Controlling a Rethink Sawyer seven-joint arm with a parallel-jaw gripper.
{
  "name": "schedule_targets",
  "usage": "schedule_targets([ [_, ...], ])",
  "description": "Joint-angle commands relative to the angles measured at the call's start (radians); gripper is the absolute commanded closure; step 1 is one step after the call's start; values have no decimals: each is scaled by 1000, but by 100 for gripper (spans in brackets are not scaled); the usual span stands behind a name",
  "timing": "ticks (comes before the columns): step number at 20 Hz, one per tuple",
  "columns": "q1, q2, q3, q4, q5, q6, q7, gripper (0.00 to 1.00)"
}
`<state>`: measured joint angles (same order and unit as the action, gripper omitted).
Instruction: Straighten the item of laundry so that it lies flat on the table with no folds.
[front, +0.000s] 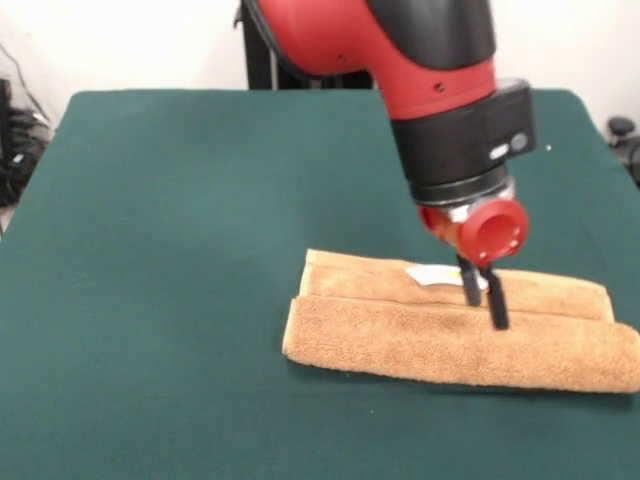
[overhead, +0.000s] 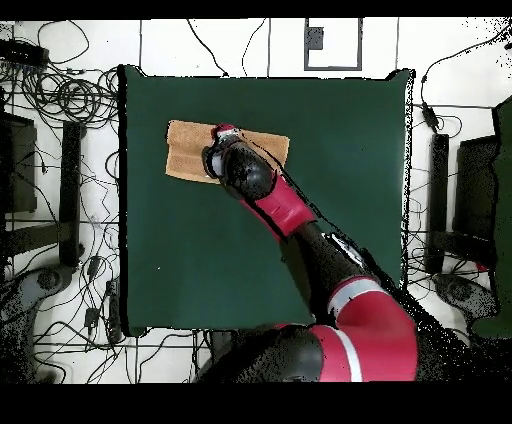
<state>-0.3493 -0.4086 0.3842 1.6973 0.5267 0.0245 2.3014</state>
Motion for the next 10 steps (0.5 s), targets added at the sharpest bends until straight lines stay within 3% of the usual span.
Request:
schedule_targets([
  [1,-16,126,134,107,-50,-83,203,0],
  [10,-61,161,149,91,-108,-69,168,0],
])
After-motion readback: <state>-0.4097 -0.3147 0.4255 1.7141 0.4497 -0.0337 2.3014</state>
